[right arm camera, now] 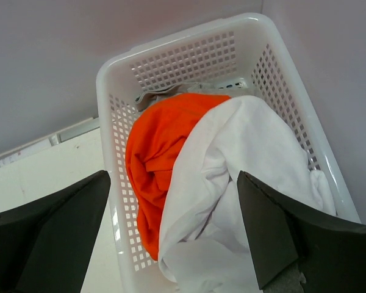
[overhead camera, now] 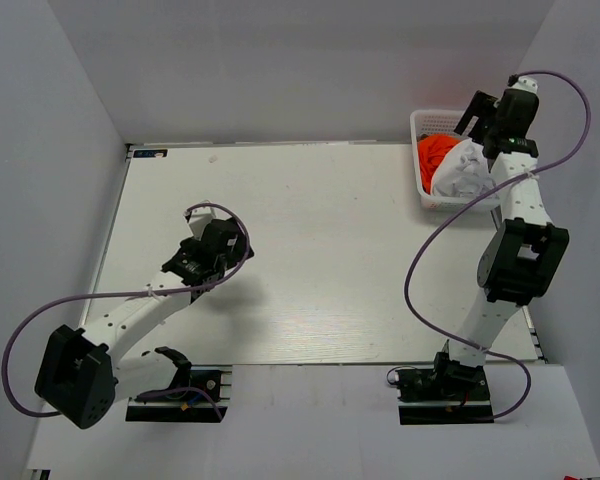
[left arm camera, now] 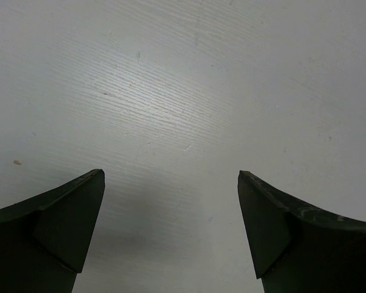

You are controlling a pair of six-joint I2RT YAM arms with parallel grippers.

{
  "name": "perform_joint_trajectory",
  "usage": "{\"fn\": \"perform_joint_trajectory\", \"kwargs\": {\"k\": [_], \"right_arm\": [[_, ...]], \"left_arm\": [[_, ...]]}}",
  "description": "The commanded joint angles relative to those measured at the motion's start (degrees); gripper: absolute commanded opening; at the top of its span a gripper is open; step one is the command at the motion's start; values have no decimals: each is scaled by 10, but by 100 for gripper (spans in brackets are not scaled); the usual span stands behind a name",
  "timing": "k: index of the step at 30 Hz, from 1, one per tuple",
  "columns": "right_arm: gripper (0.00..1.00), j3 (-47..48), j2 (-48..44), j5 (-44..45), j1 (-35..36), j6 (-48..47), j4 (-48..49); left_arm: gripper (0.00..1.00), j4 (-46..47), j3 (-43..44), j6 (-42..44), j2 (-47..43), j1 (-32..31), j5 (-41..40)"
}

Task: Fold and stack the t-shirts
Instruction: Grab crumpled tshirt from bin with the right arm

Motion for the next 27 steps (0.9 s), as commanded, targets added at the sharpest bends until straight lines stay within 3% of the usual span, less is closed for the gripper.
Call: {"fn": "perform_joint_trajectory", "kwargs": {"k": [1,4,9,13,16,19,22,27], "right_arm": [[90,69,35,-26,2,-23,-47],[90,111,64,-20,2,-26,-76],[90,172,114,-113,7,-94,-111],[90,240,168,-104,12,-125,-172],[90,221,171,-134,19,-210,-158],[90,224,178,-106,28,-254,-159],[90,218,178,-66,31,-257,-160],[90,189,163,-81,32,-264,-147]], "left_arm": [[100,7,1,6,8,3,5],[100,7,6,6,19,3,5],[100,13,12,19,30,3,16],[100,13,17,19,46,3,22],[100,7,22,19,58,3,22],[100,7,27,25,69,3,28],[100,7,27,25,80,3,34],[100,1,39,25,92,3,34]]}}
